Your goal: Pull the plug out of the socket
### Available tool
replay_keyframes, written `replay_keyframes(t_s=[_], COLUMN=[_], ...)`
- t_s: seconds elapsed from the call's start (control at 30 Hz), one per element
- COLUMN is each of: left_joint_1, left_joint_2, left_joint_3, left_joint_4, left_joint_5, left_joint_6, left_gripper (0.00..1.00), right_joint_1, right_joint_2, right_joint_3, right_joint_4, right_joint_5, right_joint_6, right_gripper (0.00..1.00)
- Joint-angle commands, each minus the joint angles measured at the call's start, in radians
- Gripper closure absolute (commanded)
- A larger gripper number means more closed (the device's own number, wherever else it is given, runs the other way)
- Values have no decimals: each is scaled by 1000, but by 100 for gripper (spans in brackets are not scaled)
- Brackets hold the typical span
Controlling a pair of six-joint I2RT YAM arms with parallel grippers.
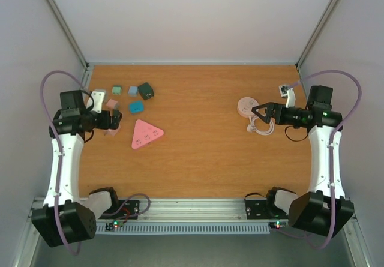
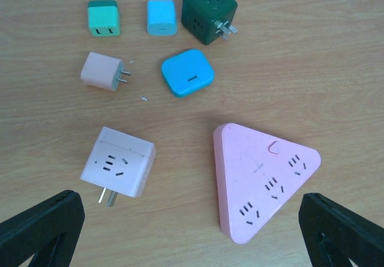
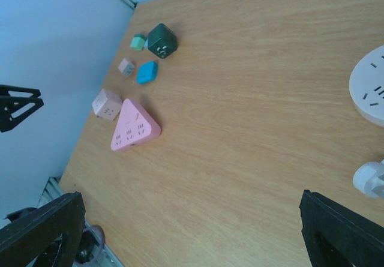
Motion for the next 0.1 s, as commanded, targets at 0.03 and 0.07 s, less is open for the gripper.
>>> replay_keyframes(t_s=[0.03, 0.07], left_joint_1=[4, 5], left_joint_2=[-33, -35], left_joint_3=[-18, -21], left_joint_4=[72, 75], left_joint_5=[-73, -88], left_joint_6=[-33, -34], left_gripper=[0, 0], right_joint_1=[-7, -6], right_joint_2=[-19, -18], right_joint_3=[-14, -15], right_joint_4=[23, 26], right_joint_5=[-17, -18], right_joint_6=[23, 26], right_gripper=[1, 1])
